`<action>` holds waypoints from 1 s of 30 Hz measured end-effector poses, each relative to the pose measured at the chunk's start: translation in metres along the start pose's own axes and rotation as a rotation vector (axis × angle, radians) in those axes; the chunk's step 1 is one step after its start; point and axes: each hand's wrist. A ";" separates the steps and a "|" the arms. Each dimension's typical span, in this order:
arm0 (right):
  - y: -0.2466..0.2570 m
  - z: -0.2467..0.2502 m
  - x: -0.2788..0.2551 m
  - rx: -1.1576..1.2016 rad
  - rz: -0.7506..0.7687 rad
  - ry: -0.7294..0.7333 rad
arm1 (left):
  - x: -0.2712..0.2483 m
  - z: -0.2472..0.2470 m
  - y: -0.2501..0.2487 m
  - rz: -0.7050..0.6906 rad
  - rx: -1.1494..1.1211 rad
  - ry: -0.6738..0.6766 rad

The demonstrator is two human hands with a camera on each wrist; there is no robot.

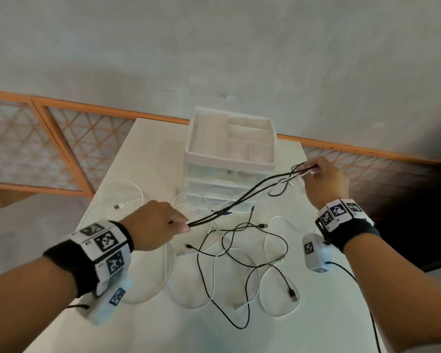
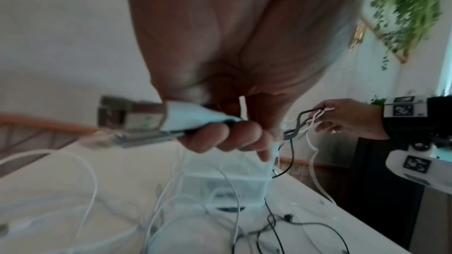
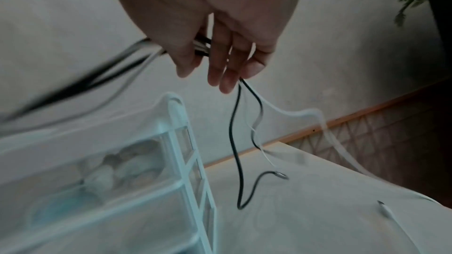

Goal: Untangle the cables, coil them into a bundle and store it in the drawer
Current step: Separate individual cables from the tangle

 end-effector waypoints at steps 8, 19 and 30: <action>-0.008 -0.036 -0.073 -0.150 0.097 0.587 | 0.014 -0.040 0.000 0.079 0.053 -0.153; 0.006 -0.058 -0.062 -0.270 0.121 0.374 | 0.001 -0.040 -0.015 0.024 -0.185 -0.198; -0.035 -0.080 -0.088 -0.037 0.011 0.423 | 0.010 -0.055 0.000 0.302 -0.388 -0.287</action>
Point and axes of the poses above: each hand's wrist, its own x-axis towards the middle knuckle, its own z-axis out of the back of the hand, y = z × x, and after that the axes turned 14 degrees about -z, right-handed
